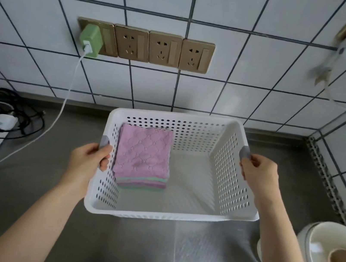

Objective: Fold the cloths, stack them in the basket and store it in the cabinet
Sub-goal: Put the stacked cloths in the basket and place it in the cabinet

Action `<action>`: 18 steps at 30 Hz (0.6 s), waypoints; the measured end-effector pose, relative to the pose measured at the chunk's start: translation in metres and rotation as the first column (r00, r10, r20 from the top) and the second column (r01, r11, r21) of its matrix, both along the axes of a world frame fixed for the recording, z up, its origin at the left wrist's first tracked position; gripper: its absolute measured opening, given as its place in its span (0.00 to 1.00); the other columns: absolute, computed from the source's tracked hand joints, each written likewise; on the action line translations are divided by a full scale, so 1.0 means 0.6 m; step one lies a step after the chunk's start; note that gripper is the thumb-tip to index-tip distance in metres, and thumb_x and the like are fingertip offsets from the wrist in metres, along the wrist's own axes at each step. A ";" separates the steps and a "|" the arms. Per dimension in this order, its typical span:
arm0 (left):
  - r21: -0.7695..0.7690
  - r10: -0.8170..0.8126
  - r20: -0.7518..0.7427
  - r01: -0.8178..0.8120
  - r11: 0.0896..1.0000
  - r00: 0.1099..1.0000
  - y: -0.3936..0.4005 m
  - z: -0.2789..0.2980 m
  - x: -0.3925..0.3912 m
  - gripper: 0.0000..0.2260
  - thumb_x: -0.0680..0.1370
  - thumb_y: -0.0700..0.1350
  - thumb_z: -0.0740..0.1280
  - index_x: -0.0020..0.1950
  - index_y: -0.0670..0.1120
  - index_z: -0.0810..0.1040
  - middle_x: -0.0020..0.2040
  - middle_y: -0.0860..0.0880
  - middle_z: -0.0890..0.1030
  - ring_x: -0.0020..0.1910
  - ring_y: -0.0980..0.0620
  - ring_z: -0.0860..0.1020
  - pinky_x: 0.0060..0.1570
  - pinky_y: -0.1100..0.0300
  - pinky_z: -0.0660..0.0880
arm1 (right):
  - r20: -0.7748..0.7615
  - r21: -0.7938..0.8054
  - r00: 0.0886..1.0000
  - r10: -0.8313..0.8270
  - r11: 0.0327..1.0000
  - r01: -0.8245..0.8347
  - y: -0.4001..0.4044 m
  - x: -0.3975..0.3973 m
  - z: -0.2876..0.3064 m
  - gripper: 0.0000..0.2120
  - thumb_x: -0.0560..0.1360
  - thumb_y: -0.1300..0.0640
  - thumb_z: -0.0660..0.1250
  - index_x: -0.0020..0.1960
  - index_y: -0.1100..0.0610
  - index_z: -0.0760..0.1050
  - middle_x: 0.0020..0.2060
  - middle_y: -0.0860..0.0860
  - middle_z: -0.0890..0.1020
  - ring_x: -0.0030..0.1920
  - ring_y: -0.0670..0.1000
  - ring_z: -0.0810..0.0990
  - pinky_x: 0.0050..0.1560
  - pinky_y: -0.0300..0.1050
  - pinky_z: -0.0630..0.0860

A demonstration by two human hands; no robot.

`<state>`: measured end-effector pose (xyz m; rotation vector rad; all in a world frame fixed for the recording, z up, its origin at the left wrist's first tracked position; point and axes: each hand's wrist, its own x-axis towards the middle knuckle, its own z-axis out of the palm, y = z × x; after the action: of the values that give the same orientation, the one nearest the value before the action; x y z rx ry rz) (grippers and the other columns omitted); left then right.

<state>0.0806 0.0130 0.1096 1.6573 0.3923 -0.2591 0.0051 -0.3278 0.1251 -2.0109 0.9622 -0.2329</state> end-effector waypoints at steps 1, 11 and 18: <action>0.012 0.010 0.012 -0.010 1.000 1.000 0.008 0.003 -0.005 0.09 0.76 0.42 0.68 0.39 0.39 0.75 0.27 0.46 0.70 0.28 0.50 0.65 0.35 0.57 0.64 | 0.003 -0.007 1.000 0.007 1.000 -0.007 0.008 0.000 0.002 0.25 0.77 0.41 0.61 0.36 0.63 0.73 0.28 0.53 0.74 0.30 0.53 0.71 0.33 0.46 0.69; -0.014 0.184 0.070 -0.183 0.983 0.980 0.150 0.025 -0.065 0.08 0.76 0.42 0.70 0.41 0.37 0.78 0.31 0.46 0.73 0.30 0.50 0.69 0.35 0.56 0.67 | -0.019 -0.179 0.985 0.173 0.968 -0.173 0.156 0.034 0.041 0.10 0.75 0.57 0.63 0.39 0.62 0.75 0.28 0.51 0.73 0.34 0.55 0.72 0.32 0.42 0.64; -0.053 0.271 0.065 -0.268 0.962 0.960 0.291 0.032 -0.092 0.06 0.75 0.40 0.70 0.40 0.39 0.79 0.32 0.46 0.74 0.29 0.52 0.69 0.31 0.57 0.67 | -0.040 -0.236 0.957 0.287 0.928 -0.288 0.287 0.048 0.069 0.14 0.75 0.59 0.63 0.39 0.70 0.76 0.29 0.59 0.73 0.34 0.58 0.72 0.30 0.45 0.64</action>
<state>0.0256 0.1879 0.1286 1.5445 0.5486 -0.0045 0.0337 -0.1559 0.1666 -2.3456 0.6523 -0.1891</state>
